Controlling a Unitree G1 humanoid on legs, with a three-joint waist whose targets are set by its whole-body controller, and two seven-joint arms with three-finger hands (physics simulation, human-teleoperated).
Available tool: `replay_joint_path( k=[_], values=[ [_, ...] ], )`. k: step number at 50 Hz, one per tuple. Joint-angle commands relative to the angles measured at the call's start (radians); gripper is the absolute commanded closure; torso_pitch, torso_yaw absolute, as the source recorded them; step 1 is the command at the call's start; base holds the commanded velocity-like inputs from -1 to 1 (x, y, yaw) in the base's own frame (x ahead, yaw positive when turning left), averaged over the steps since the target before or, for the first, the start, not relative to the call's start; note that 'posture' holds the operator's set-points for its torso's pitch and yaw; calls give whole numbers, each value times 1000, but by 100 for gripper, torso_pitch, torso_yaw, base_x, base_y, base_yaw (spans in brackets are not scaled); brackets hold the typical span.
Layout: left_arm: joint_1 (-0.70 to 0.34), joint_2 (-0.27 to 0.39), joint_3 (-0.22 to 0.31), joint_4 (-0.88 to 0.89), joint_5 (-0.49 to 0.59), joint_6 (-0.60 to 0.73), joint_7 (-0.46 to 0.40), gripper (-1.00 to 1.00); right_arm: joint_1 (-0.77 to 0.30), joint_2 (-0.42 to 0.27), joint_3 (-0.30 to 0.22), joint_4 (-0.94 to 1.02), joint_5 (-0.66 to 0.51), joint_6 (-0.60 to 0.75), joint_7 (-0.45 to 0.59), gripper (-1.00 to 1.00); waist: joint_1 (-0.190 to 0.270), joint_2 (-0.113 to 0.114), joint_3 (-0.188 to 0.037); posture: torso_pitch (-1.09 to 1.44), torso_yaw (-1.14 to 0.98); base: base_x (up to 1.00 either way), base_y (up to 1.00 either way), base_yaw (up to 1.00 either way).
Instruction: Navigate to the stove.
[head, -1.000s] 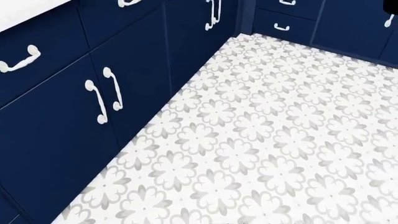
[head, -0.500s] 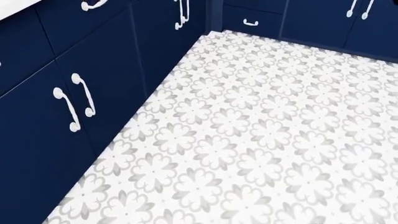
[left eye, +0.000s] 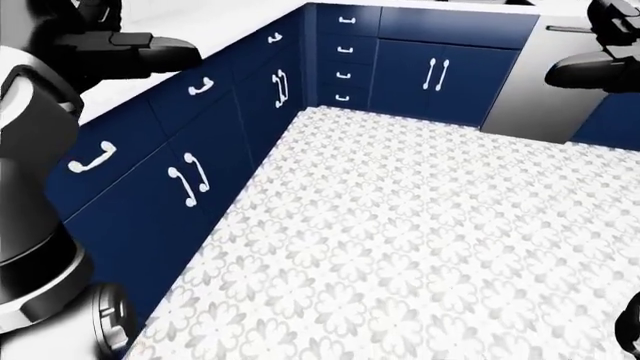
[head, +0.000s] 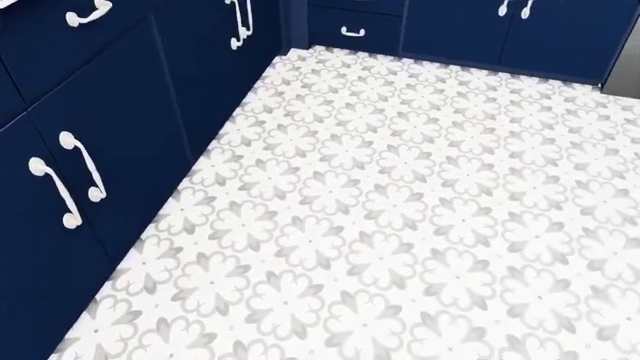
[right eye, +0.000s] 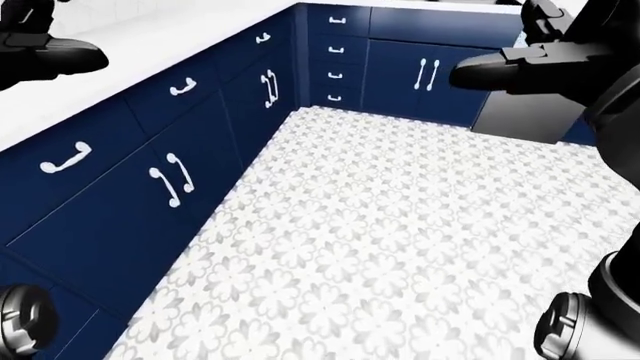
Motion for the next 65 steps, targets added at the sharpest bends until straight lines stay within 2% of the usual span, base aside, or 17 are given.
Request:
replay_joint_path(
  k=[1,2,3,5,10,16,26,29,30,39,41,43,44,46,53,56,65],
  values=[
    [-24,14,12,-11,6,-24,4,-100,-22,-9,-9,-17,0,-27,1,-100,1,11,-23,0,0,0,0,-17],
    [-23,13,12,-10,6,-25,3,-100,-22,-7,-9,-18,0,-28,0,-100,0,48,-36,0,0,0,0,-18],
    [-20,12,8,-2,12,-37,-1,-100,-20,-5,-5,-16,-4,-32,1,-100,6,7,-28,0,0,0,0,-19],
    [-23,11,9,0,12,-35,-1,-100,-16,-3,-4,-12,-10,-38,6,-100,1,18,-29,0,0,0,0,-18],
    [-21,6,5,2,20,-40,-5,-100,-18,-1,-4,-13,-17,-36,11,-100,0,-22,-30,0,0,0,0,-18],
    [-18,4,4,11,31,-51,-15,-100,-20,0,-3,-13,-23,-37,15,-100,13,-121,-43,0,0,0,0,-18],
    [-21,3,10,-4,24,-32,-11,-100,-16,7,-8,-18,-29,-31,19,-100,6,-36,-18,0,0,0,0,-18],
    [-19,2,5,11,31,-47,-16,-100,-16,8,-5,-15,-34,-35,21,-100,1,41,-34,0,0,0,0,-18],
    [-19,3,7,8,29,-43,-15,-100,-16,8,-7,-16,-33,-32,21,-100,4,17,-32,0,0,0,0,-19],
    [-21,5,9,1,24,-36,-11,-100,-19,5,-11,-17,-26,-28,16,-100,2,-41,-29,0,0,0,0,-18],
    [-20,4,8,3,25,-39,-12,-100,-21,2,-11,-15,-24,-28,17,-100,6,-75,-29,0,0,0,0,-17],
    [-21,3,6,5,27,-39,-11,-100,-15,5,-7,-10,-31,-38,21,-100,8,-142,-44,0,0,0,0,-18],
    [-22,3,6,5,28,-39,-11,-100,-14,5,-6,-8,-34,-42,23,-100,0,-97,-29,0,0,0,0,-17],
    [-23,1,4,3,29,-38,-9,-100,-15,4,-8,-5,-35,-42,26,-100,3,-107,-36,0,0,0,0,-17],
    [-19,-1,5,6,36,-43,-15,-100,-16,5,-9,-5,-35,-41,24,-100,6,-38,-18,0,0,0,0,-18],
    [-16,-3,2,8,40,-48,-18,-100,-15,5,-10,-7,-35,-39,23,-100,0,35,-32,0,0,0,0,-18],
    [-22,-2,8,-4,34,-28,-12,-100,-20,-2,-11,-5,-33,-36,24,-100,-1,-29,-29,0,0,0,0,-18]
  ],
)
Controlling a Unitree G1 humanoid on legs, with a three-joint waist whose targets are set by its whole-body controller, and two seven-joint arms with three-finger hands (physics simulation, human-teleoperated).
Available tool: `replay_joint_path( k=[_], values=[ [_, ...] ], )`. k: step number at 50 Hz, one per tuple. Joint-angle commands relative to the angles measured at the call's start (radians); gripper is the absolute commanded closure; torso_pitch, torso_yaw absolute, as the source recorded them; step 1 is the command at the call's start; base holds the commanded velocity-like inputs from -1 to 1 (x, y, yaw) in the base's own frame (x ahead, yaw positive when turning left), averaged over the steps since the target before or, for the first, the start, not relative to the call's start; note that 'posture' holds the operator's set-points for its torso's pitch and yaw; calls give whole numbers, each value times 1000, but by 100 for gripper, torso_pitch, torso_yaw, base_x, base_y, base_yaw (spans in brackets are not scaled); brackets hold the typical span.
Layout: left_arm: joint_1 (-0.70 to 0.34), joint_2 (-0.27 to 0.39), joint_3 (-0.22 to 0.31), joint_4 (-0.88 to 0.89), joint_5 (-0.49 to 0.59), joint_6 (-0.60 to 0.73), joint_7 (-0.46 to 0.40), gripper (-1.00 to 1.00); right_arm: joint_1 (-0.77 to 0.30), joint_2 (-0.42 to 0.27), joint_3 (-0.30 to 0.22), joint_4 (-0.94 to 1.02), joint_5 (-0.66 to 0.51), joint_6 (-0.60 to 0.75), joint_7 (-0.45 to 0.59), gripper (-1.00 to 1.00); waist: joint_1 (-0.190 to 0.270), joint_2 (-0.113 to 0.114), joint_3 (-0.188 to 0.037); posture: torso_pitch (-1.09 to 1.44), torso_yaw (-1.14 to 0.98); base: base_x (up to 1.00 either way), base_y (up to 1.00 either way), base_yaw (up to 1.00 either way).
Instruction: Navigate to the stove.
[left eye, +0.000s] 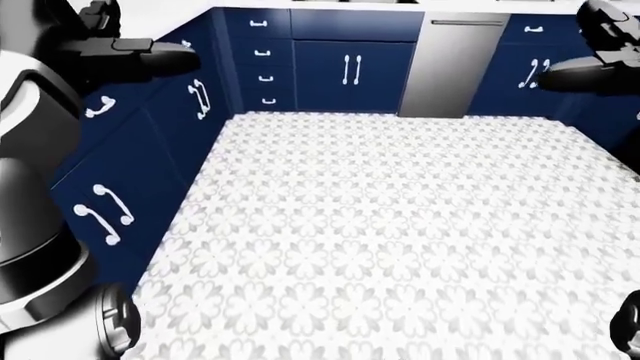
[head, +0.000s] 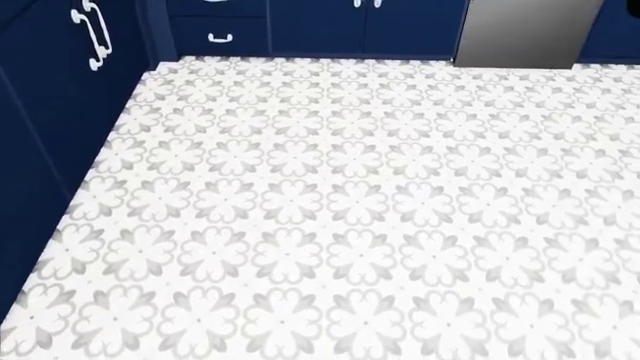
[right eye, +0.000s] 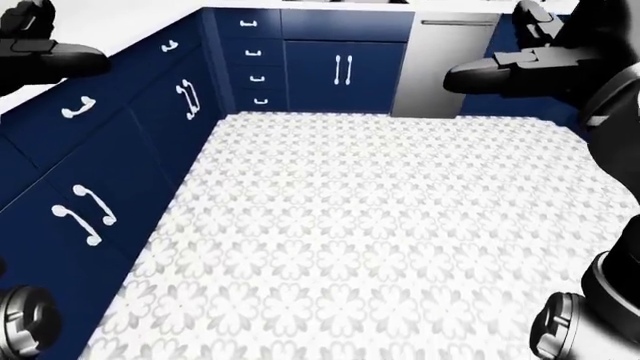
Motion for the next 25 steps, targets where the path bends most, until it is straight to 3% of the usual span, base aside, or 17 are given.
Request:
replay_joint_path(
  k=[1,3,4,5,6,7,8,10,15,17,18,19,21,25],
  values=[
    [-31,10,4,-25,-5,-24,-1,-100,-20,-17,-19,-8,-11,-35,-4,-100,-4,4,-19,0,0,0,0,-18],
    [-34,11,2,-24,-5,-24,-1,-100,-21,-18,-18,-6,-13,-35,-3,-100,1,-27,-19,0,0,0,0,-17],
    [-35,10,2,-20,-4,-27,-2,-100,-19,-17,-17,-5,-15,-38,-2,-100,3,-53,-23,0,0,0,0,-17],
    [-34,11,3,-20,-3,-27,-3,-100,-20,-16,-17,-7,-13,-35,-3,-100,3,-93,-33,0,0,0,0,-18],
    [-33,12,4,-22,-4,-25,-2,-100,-20,-15,-17,-8,-14,-35,-3,-100,-3,-54,-22,0,0,0,0,-17],
    [-33,12,5,-21,-5,-25,-3,-100,-18,-13,-16,-9,-16,-36,-4,-100,1,-65,-22,0,0,0,0,-18],
    [-32,12,4,-23,-4,-26,-3,-100,-17,-11,-14,-11,-17,-36,-5,-100,-1,-62,-25,0,0,0,0,-18],
    [-25,7,-2,-21,1,-35,-5,-100,-16,-8,-13,-12,-19,-36,-3,-100,-1,-42,-28,0,0,0,0,-17],
    [-26,9,7,-27,-4,-26,-5,-100,-14,-6,-18,-21,-21,-29,-3,-100,1,7,-9,0,0,0,0,-17],
    [-25,8,8,-34,-7,-22,-2,-100,-13,-2,-18,-28,-20,-27,-5,-100,-2,47,-12,0,0,0,0,-18],
    [-23,8,9,-37,-9,-20,-1,-100,-15,-2,-19,-30,-18,-24,-6,-100,-3,81,-24,0,0,0,0,-16],
    [-24,9,9,-39,-10,-19,0,-100,-17,-5,-25,-35,-12,-15,-9,-100,-2,63,-22,0,0,0,0,-17],
    [-30,15,14,-38,-16,-14,0,-100,-17,-9,-25,-31,-12,-19,-8,-100,-4,63,-17,0,0,0,0,-17],
    [-35,19,11,-19,-15,-25,0,-100,-15,1,-12,-25,-22,-28,-6,-100,-6,32,-23,0,0,0,0,-17]
  ],
)
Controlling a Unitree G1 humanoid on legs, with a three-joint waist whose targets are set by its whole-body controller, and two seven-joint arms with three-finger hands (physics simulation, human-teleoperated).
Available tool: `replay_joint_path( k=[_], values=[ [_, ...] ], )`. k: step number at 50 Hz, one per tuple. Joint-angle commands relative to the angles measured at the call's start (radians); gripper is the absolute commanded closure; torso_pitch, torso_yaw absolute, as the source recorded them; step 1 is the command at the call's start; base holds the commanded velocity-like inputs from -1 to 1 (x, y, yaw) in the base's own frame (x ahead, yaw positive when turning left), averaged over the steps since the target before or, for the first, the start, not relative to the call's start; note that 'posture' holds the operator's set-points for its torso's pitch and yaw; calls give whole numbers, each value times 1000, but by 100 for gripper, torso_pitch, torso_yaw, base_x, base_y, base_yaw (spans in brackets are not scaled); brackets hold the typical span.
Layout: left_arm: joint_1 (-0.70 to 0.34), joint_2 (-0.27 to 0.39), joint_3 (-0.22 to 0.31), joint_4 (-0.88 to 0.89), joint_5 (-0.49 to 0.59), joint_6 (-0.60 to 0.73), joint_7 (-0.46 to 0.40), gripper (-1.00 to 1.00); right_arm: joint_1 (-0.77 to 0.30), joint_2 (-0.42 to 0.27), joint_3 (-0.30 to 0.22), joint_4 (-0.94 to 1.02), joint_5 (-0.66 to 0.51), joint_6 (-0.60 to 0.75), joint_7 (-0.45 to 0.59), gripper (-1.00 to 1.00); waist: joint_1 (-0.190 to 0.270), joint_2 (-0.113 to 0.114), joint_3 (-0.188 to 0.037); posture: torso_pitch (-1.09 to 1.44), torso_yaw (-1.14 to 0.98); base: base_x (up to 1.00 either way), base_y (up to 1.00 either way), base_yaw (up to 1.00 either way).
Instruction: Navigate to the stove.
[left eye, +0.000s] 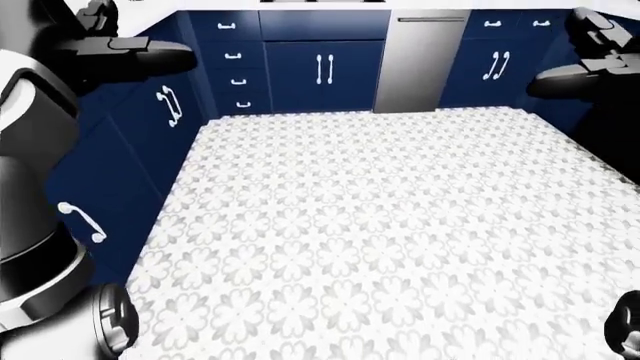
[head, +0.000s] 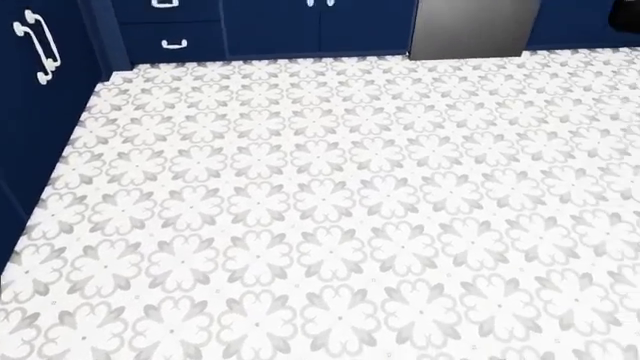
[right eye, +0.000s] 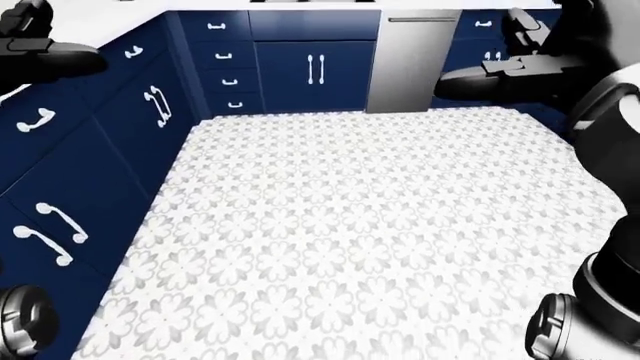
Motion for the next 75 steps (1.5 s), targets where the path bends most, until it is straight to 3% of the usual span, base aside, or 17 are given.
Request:
replay_joint_path(
  k=[1,5,7,8,10,16,20,30,34,35,44,47,57,61,62,64,75],
  values=[
    [-28,11,8,-34,-9,-32,-4,-100,-23,-18,-29,-19,-12,-28,-7,-100,-4,4,-18,0,0,0,0,-17],
    [-33,18,17,-52,-32,-10,7,-100,-32,-27,-45,-31,12,-8,-20,-100,2,-52,-16,0,0,0,0,-10],
    [-33,17,8,-43,-30,-20,9,-100,-20,-23,-31,-11,-5,-38,-9,-100,4,-121,-30,0,0,0,0,-8],
    [-31,15,1,-34,-24,-32,7,-100,-20,-22,-26,-6,-9,-42,-7,-100,-1,-74,-15,0,0,0,0,-8],
    [-28,10,-4,-35,-21,-34,6,-100,-20,-19,-24,-6,-13,-41,-4,-100,1,-87,-22,0,0,0,0,-8],
    [-29,10,4,-45,-26,-21,7,-100,-25,-21,-27,-16,-7,-29,-9,-100,6,-28,-7,0,0,0,0,-10],
    [-30,10,0,-38,-21,-26,6,-100,-24,-18,-23,-1,-20,-40,1,-100,-2,58,-20,0,0,0,0,-11],
    [-29,13,2,-38,-24,-28,8,-100,-25,-21,-25,-4,-13,-40,-5,-100,-2,-18,-14,0,0,0,0,-11],
    [-27,13,1,-36,-21,-32,4,-100,-31,-23,-35,-15,-2,-21,-12,-100,4,-119,-31,0,0,0,0,-11],
    [-29,15,6,-41,-25,-24,5,-100,-32,-24,-38,-19,2,-15,-15,-100,-2,-75,-16,0,0,0,0,-10],
    [-30,16,8,-47,-34,-17,13,-100,-27,-22,-32,-14,-6,-26,-10,-100,4,-15,-5,0,0,0,0,-11],
    [-31,17,6,-45,-34,-19,13,-100,-26,-23,-33,-13,-6,-27,-8,-100,-2,62,-21,0,0,0,0,-11],
    [-26,16,5,-41,-27,-26,7,-100,-25,-20,-28,-19,-8,-26,-11,-100,-1,-19,-15,0,0,0,0,-11],
    [-24,13,0,-34,-21,-34,4,-100,-20,-13,-23,-17,-18,-33,-6,-100,4,-120,-30,0,0,0,0,-11],
    [-26,13,1,-34,-21,-33,4,-100,-19,-11,-21,-17,-22,-34,-3,-100,-2,-75,-15,0,0,0,0,-11],
    [-27,16,6,-36,-24,-27,4,-100,-20,-9,-20,-15,-27,-35,1,-100,1,-84,-22,0,0,0,0,-11],
    [-19,7,0,-38,-19,-34,3,-100,-23,-2,-29,-25,-34,-17,5,-100,-3,44,-19,0,0,0,0,-11]
  ],
)
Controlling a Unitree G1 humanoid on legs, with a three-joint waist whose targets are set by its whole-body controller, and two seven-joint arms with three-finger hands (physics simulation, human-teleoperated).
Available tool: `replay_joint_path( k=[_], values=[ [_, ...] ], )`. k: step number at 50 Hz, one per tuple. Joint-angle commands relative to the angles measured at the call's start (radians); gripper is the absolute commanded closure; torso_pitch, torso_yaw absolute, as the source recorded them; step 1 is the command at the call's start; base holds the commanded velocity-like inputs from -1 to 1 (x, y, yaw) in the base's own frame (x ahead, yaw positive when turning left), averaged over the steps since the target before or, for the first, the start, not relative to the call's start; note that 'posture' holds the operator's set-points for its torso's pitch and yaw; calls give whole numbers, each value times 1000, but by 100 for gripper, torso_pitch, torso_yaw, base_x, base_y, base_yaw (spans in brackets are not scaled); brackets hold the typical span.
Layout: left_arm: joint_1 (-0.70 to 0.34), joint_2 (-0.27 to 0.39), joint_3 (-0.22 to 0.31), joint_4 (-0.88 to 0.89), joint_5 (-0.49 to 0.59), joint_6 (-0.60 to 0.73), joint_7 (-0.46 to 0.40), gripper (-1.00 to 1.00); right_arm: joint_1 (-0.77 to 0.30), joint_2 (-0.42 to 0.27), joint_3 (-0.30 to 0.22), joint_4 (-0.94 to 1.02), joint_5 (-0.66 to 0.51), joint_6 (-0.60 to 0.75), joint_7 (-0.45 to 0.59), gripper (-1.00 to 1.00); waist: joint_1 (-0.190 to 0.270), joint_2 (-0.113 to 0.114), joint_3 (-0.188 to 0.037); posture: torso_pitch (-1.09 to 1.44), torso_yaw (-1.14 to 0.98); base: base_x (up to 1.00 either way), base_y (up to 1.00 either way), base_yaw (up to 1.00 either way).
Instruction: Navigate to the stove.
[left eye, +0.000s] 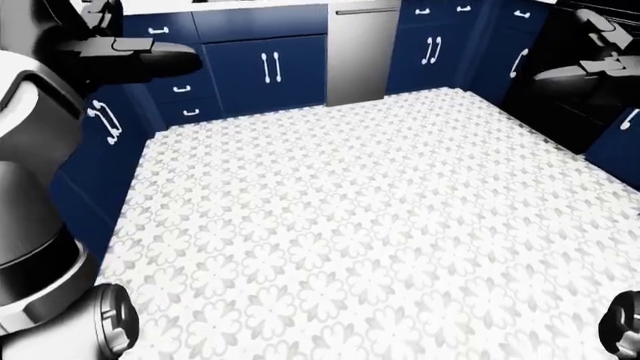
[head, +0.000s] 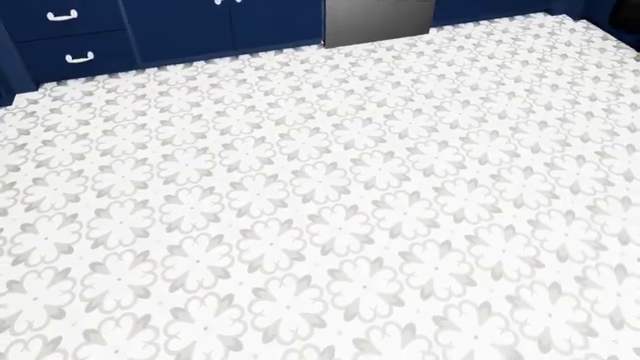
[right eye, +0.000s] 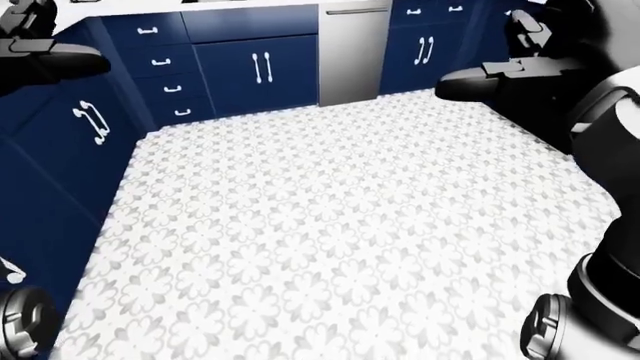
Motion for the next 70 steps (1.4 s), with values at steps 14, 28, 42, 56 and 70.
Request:
replay_joint_path(
  k=[14,28,42,56,70],
  values=[
    [-26,-21,-40,28,144,-81,-104,-100,-33,-21,-11,-13,-10,-23,6,-100,-9,-107,-28,0,0,0,0,-11],
    [-42,-51,-28,-6,170,-40,-118,-100,-35,-10,-7,-9,-36,-27,21,-100,-7,6,-28,0,0,0,0,-12],
    [-36,-46,-13,-78,114,24,-75,-100,-38,-14,-18,-13,-29,-18,19,-100,-3,-122,-26,0,0,0,0,-15],
    [-37,-45,-14,-83,107,30,-68,-100,-35,-17,-18,-10,-24,-22,16,-100,-8,12,-28,0,0,0,0,-25],
    [-31,-51,-20,-78,114,21,-72,-100,-37,-21,-19,-4,-22,-25,12,-100,-6,-110,-31,0,0,0,0,-25]
  ],
)
